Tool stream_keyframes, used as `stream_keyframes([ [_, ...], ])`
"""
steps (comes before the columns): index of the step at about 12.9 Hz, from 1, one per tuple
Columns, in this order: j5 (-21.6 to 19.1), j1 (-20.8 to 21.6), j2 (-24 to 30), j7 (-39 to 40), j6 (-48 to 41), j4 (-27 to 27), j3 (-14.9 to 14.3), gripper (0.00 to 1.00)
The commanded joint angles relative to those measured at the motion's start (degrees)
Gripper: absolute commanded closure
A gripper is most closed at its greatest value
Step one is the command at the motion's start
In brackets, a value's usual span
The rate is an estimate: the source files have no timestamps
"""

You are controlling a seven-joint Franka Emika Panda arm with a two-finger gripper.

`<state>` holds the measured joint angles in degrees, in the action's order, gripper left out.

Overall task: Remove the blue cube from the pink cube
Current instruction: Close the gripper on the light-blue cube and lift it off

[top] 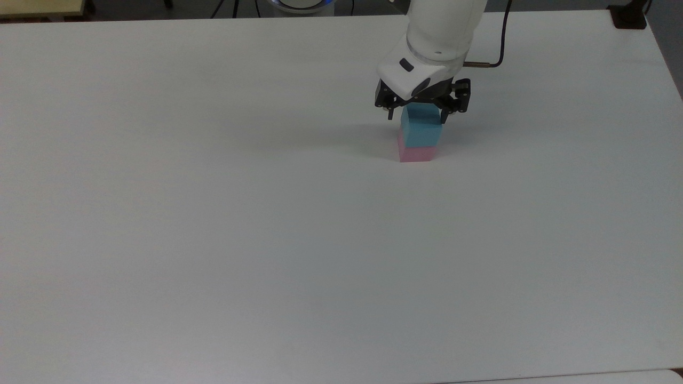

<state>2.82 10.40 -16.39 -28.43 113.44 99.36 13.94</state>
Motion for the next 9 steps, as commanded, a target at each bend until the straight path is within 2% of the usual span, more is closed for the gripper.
stream_keyframes([
  [1,1.5,0.8,-0.9,-1.6,1.4,0.6,0.8,0.04],
  [2,1.9,0.8,-0.9,-2.0,1.4,0.7,0.9,0.12],
  [3,2.6,1.2,-1.0,-2.4,1.4,0.7,1.0,0.27],
  [5,2.7,1.5,-0.9,-2.6,1.3,0.7,1.3,0.42],
  [6,2.7,1.4,-0.8,-2.7,1.0,0.6,1.7,0.46],
  [9,2.7,0.9,1.3,-2.2,-1.5,0.3,2.2,0.48],
])
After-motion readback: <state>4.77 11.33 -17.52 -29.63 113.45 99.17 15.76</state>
